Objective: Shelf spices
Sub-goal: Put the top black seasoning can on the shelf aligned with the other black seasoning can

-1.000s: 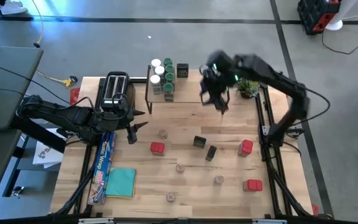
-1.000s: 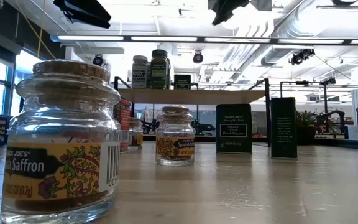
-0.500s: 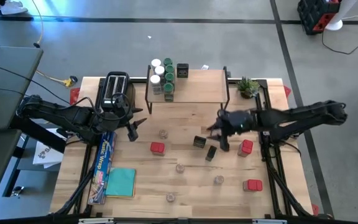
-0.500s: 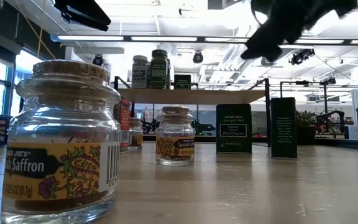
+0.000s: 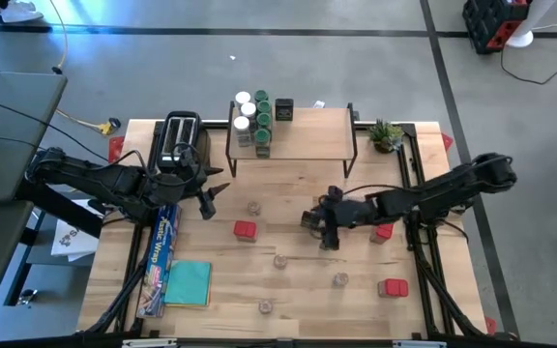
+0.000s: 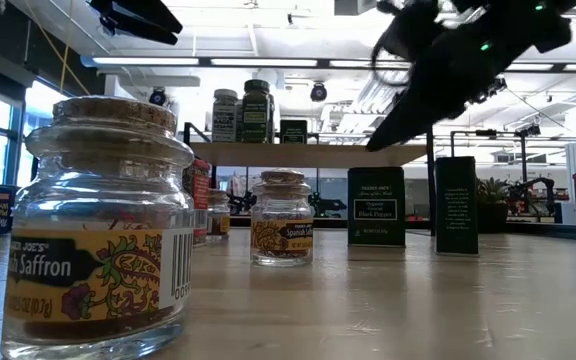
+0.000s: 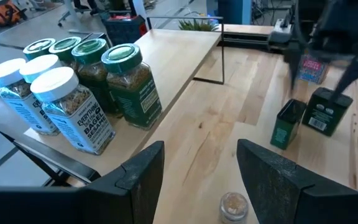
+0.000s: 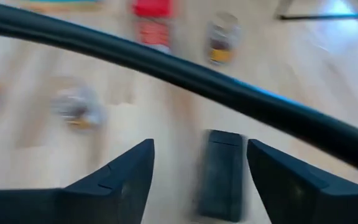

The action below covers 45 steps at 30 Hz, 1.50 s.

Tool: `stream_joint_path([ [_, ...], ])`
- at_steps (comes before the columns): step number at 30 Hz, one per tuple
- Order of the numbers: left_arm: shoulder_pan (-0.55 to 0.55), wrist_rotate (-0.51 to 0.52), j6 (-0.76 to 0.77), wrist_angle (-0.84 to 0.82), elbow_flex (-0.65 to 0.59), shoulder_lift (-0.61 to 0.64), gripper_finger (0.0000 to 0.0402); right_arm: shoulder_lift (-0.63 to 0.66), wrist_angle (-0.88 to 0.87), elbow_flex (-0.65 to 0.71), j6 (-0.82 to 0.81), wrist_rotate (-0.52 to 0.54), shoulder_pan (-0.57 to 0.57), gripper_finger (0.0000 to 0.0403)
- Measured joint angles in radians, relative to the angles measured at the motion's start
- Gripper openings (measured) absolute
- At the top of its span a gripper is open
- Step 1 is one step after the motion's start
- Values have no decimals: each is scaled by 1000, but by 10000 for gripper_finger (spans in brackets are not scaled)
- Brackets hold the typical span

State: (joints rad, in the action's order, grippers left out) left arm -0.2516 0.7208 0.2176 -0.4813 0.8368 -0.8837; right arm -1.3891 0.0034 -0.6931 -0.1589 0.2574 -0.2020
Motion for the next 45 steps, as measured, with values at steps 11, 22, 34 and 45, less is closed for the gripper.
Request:
stream_joint_path([
  [11,0,-2,16,1,0,0,197,-174,-248,-164,-105,75,7,259],
  [22,0,-4,16,0,0,-9,197,-215,-294,-242,-110,76,28,110],
  [34,0,-10,16,-1,0,-51,197,-174,-583,-746,441,-18,364,110],
  [45,0,-11,8,3,0,-57,197,-266,-439,-781,526,-439,731,110],
])
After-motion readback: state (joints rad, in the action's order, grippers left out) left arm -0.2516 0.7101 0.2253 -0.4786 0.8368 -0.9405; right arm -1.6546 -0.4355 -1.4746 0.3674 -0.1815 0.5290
